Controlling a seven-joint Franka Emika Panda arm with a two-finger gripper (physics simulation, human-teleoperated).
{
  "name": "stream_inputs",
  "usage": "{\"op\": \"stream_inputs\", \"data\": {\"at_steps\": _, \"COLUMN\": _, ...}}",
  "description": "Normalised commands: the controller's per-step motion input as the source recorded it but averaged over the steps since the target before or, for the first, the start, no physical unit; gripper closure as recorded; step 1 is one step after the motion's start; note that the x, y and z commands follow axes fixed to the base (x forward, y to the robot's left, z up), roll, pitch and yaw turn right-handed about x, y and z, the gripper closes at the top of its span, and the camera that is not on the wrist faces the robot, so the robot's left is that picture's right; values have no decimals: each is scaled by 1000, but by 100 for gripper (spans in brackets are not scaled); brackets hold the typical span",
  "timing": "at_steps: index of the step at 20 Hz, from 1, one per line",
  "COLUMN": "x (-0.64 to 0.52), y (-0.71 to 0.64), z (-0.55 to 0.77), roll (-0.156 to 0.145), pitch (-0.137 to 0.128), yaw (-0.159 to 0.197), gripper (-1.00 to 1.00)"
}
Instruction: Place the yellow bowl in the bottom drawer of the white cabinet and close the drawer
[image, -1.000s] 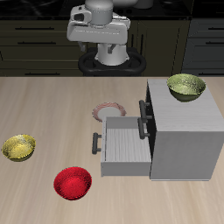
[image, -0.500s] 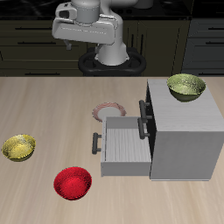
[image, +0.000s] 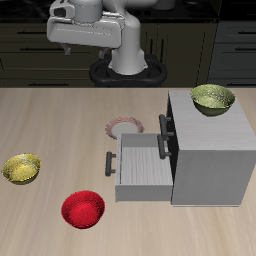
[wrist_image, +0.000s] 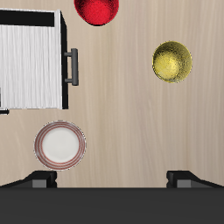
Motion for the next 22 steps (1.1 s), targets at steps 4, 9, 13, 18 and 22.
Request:
{"op": "stream_inputs", "data": {"at_steps": 4, "x": 199, "y": -235, "z": 141, "roll": 19, "pitch": 7, "yaw": 11, "gripper": -100}}
{"op": "stream_inputs", "data": {"at_steps": 9, "x": 185, "y": -269, "z": 165, "roll": -39, "pitch": -12, "yaw": 29, "gripper": -100}}
{"op": "stream_inputs", "data": {"at_steps": 13, "x": 210, "y": -240, "z": 117, "roll": 23, "pitch": 11, "yaw": 14, "gripper": -100}}
{"op": "stream_inputs", "data": {"at_steps": 18, "x": 253, "y": -140, "z": 62, "roll": 18, "pitch": 11, "yaw": 27, "gripper": -100}}
{"op": "stream_inputs", "data": {"at_steps": 22, "x": 375, "y": -30, "z": -46, "roll": 42, "pitch": 40, "yaw": 24, "gripper": -100}}
